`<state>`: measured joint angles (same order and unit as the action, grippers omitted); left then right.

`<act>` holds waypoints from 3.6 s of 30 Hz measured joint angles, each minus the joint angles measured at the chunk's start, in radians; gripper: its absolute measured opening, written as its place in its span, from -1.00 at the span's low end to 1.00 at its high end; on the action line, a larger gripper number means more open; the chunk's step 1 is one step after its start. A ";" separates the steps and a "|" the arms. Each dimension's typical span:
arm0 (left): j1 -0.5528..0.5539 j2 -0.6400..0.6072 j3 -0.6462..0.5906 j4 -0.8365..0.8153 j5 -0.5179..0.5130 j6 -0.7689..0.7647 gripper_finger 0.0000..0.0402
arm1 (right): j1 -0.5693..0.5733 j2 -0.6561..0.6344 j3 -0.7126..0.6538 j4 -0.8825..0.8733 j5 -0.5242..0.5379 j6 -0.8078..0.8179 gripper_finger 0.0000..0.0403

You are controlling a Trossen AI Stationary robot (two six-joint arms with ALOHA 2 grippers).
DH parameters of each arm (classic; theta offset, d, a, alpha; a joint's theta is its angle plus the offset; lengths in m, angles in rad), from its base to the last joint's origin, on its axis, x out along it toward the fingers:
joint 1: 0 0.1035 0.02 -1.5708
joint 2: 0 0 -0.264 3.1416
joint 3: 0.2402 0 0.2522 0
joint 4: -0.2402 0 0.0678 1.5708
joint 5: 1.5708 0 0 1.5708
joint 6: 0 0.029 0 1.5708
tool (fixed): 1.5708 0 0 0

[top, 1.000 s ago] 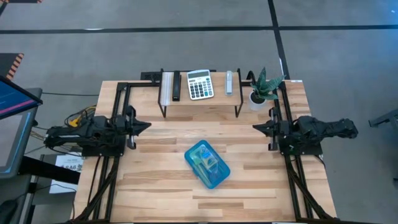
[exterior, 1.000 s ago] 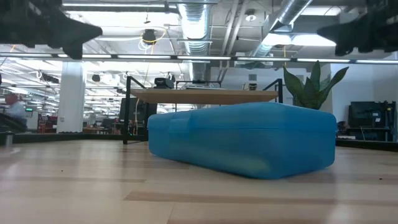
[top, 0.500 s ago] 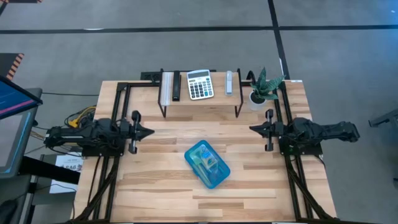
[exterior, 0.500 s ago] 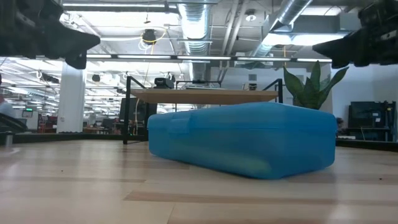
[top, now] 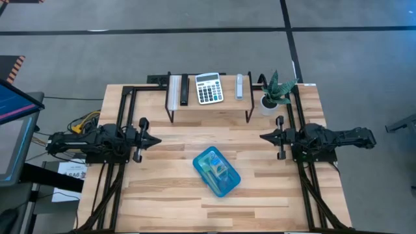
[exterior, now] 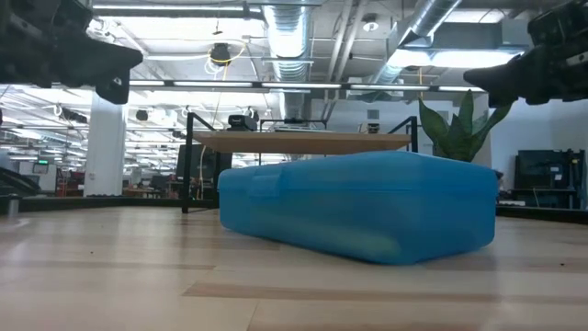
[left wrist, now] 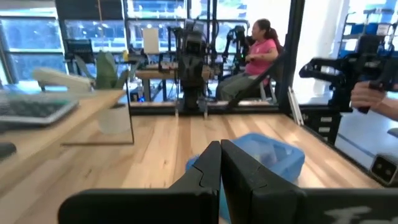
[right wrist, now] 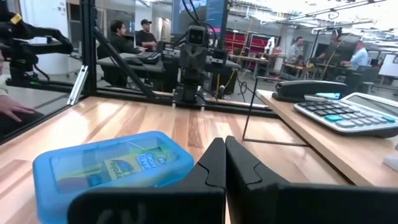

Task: Pack school essentials
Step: Return to Home Position

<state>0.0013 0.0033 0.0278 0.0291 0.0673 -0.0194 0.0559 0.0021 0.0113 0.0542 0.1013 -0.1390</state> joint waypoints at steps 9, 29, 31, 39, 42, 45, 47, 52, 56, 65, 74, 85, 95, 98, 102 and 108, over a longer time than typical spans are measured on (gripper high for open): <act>0.000 0.003 -0.017 0.014 -0.010 -0.019 -1.00 | 0.000 0.000 0.002 -0.032 -0.003 0.000 -0.96; 0.000 0.003 -0.020 0.006 -0.059 -0.021 -1.00 | 0.000 0.004 0.001 -0.016 0.058 0.061 -0.85; 0.000 0.003 -0.020 0.003 -0.089 -0.028 -1.00 | 0.000 0.004 0.001 -0.016 0.058 0.061 -0.85; 0.000 0.003 -0.020 0.004 -0.091 0.001 -1.00 | 0.000 0.004 0.001 -0.016 0.058 0.061 -0.87; 0.000 0.003 -0.020 0.003 -0.091 -0.015 -1.00 | 0.000 0.004 0.001 -0.016 0.058 0.061 -0.87; 0.000 0.003 -0.021 0.004 -0.091 -0.043 -1.00 | 0.000 0.004 0.000 -0.016 0.058 0.061 -0.86; 0.000 0.003 -0.021 0.004 -0.091 -0.045 -1.00 | 0.000 0.004 0.000 -0.016 0.058 0.061 -0.86; 0.000 0.003 -0.021 0.004 -0.091 -0.045 -1.00 | 0.000 0.004 0.000 -0.016 0.058 0.061 -0.87; 0.000 0.003 -0.021 0.004 -0.091 -0.053 -1.00 | 0.000 0.004 0.000 -0.016 0.058 0.061 -0.86; 0.000 0.003 -0.021 0.004 -0.090 -0.055 -1.00 | 0.000 0.004 0.000 -0.016 0.057 0.061 -0.87; 0.000 0.003 -0.021 0.004 -0.090 -0.056 -1.00 | 0.000 0.004 0.000 -0.016 0.057 0.061 -0.86; 0.000 0.003 -0.021 0.004 -0.090 -0.056 -1.00 | 0.000 0.004 0.000 -0.016 0.057 0.061 -0.86; 0.000 0.003 -0.021 0.004 -0.090 -0.056 -1.00 | 0.000 0.004 0.000 -0.016 0.057 0.061 -0.86; 0.000 0.003 -0.021 0.004 -0.090 -0.056 -1.00 | 0.000 0.004 0.000 -0.016 0.057 0.061 -0.87; 0.000 0.003 -0.021 0.004 -0.090 -0.056 -1.00 | 0.000 0.004 0.000 -0.016 0.057 0.061 -0.86; 0.000 0.003 -0.021 0.004 -0.090 -0.056 -1.00 | 0.000 0.004 0.000 -0.016 0.057 0.061 -0.86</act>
<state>0.0013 0.0063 0.0065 0.0328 -0.0231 -0.0750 0.0563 0.0063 0.0116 0.0383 0.1581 -0.0780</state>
